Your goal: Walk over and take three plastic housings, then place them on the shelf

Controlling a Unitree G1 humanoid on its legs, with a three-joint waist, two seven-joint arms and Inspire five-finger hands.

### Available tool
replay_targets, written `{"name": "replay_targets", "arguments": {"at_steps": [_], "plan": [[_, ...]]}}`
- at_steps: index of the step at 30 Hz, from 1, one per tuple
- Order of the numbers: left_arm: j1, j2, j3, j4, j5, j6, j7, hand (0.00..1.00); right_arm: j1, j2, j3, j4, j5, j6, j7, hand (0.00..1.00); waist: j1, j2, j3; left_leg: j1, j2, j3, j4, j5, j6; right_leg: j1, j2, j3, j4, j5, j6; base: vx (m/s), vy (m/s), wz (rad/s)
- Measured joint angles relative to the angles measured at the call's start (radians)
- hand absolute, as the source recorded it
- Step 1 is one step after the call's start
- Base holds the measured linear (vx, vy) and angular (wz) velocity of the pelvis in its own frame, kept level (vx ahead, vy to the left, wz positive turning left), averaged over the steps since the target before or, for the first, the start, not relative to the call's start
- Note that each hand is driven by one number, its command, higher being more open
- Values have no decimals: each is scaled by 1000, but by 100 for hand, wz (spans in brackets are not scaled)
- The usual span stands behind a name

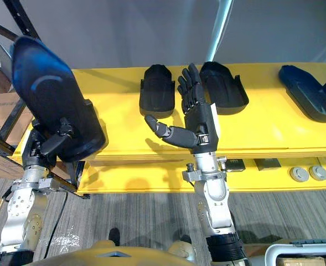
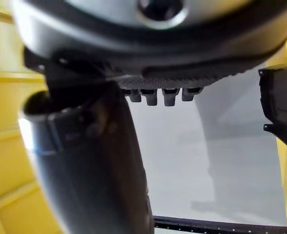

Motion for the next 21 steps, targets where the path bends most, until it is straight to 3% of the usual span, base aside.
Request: {"name": "replay_targets", "arguments": {"at_steps": [8, 14, 18, 21], "plan": [[-234, 44, -4, 154, -177, 29, -19, 0, -94, -40, 154, -110, 27, 51, 85, 100, -4, 17, 8, -62, -6, 10, 3, 35, 15, -96, -18, 1, 88, -26, -18, -37, -5, 3], [-330, 79, -11, 191, -197, 33, -1, 0, -132, -39, 218, -134, 29, 73, 124, 100, -3, 30, 15, -69, -22, 17, 9, 43, 26, -125, -41, 3, 142, -53, -12, -58, 8, 5], [-476, 153, -30, 364, -208, 134, 32, 0, -179, -39, 293, -167, 28, 102, 100, 100, -5, 32, 19, -106, -22, 30, 34, 33, 42, -153, -46, 8, 159, -50, -8, -60, 2, 1], [-523, 185, -35, 448, -165, 193, 34, 0, -205, -40, 314, -180, 25, 112, 88, 100, -12, 33, 29, -115, -23, 34, 43, 30, 44, -158, -47, 13, 160, -45, -10, -7, 2, -1]]}}
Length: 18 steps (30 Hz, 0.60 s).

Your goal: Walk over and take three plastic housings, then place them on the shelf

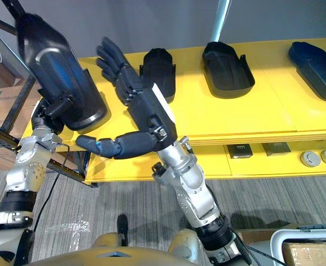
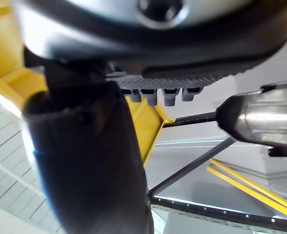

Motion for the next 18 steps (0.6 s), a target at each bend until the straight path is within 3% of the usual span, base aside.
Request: {"name": "replay_targets", "arguments": {"at_steps": [7, 13, 17, 18], "plan": [[-124, 88, 2, 96, 75, 56, -49, 0, -12, -29, 6, -18, 5, 27, -23, 100, -2, 4, 40, 2, 2, 49, 17, 4, -6, 1, -4, 4, 12, 3, 4, 1, -1, 1], [-228, 100, 2, 123, 71, 82, -55, 0, -17, -35, 41, -24, 0, 41, -27, 100, -14, -5, 100, -26, 8, 55, 36, -11, -3, -11, -4, 1, 14, 0, -1, -31, 1, 2], [-300, 102, 0, 129, 74, 113, -46, 0, -18, -34, 62, -63, -91, 72, -131, 100, -16, -22, 126, -55, 11, 58, 54, -12, -9, -29, -5, 2, 13, 5, 4, -8, -1, 2], [-313, 115, -3, 131, 74, 119, -46, 100, -24, -33, 62, -63, -120, 83, -159, 100, -17, -26, 129, -63, 11, 58, 55, -11, -9, -36, -5, 4, 13, 8, 8, 36, -4, 4]]}}
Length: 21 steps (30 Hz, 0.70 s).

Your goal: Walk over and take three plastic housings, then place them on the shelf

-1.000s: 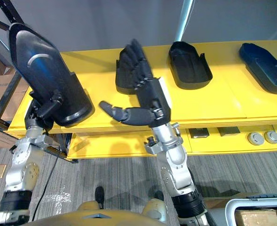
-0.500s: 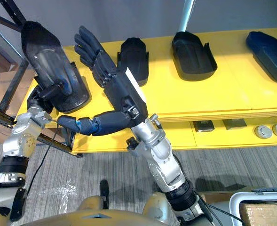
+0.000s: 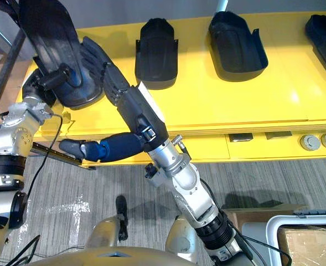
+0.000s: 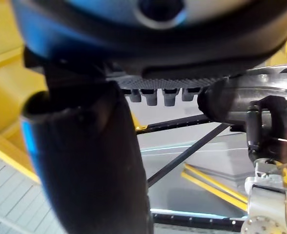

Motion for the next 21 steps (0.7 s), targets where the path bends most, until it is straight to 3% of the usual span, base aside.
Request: {"name": "replay_targets", "arguments": {"at_steps": [9, 21], "plan": [[-52, 85, -15, 55, 36, 12, 15, 100, 16, -26, -80, 0, -17, 9, -37, 100, -5, -14, 63, -11, 32, 54, 52, -19, -12, -2, 21, 12, -3, 4, -9, 8, -13, -6], [-63, 102, -34, 97, 36, -4, 37, 100, 68, -50, -73, -1, -12, 9, -4, 100, -5, -16, 66, -42, 56, 65, 150, -76, -11, -1, 31, 33, 1, 5, -8, -13, 7, -5]]}}
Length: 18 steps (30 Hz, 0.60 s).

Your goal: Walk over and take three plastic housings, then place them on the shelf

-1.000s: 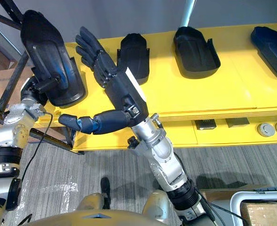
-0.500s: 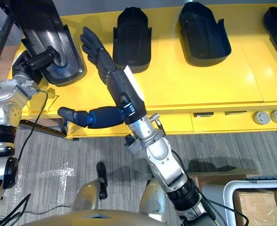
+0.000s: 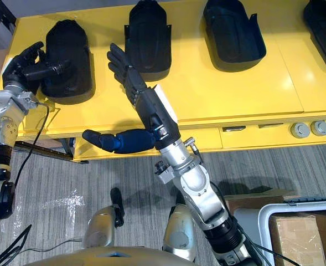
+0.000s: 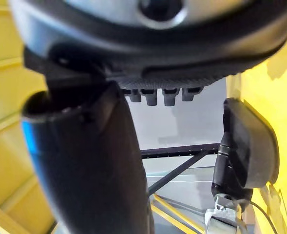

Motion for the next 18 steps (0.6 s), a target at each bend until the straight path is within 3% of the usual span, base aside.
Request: {"name": "replay_targets", "arguments": {"at_steps": [5, 12, 18], "plan": [[-5, 1, -8, 8, 6, -6, 24, 100, 3, 0, 25, 0, -2, 0, -15, 100, -1, -1, 1, 1, 1, 1, 4, -3, 0, 3, 0, 1, 0, 0, 0, 0, 0, 0], [-28, 1, -62, 26, 87, -60, 217, 100, -1, 7, 65, 0, -9, -5, -13, 100, -22, -17, 10, 15, 2, 2, 5, -3, 0, 13, 1, 1, 0, 0, 0, 0, 0, 0], [-28, -4, -116, -8, 88, -144, 371, 100, -8, 11, 100, 1, -136, -74, -43, 100, -21, -19, 10, 20, 3, -3, 6, -3, 0, 23, 2, -5, 0, 1, 0, -5, -1, 2]]}}
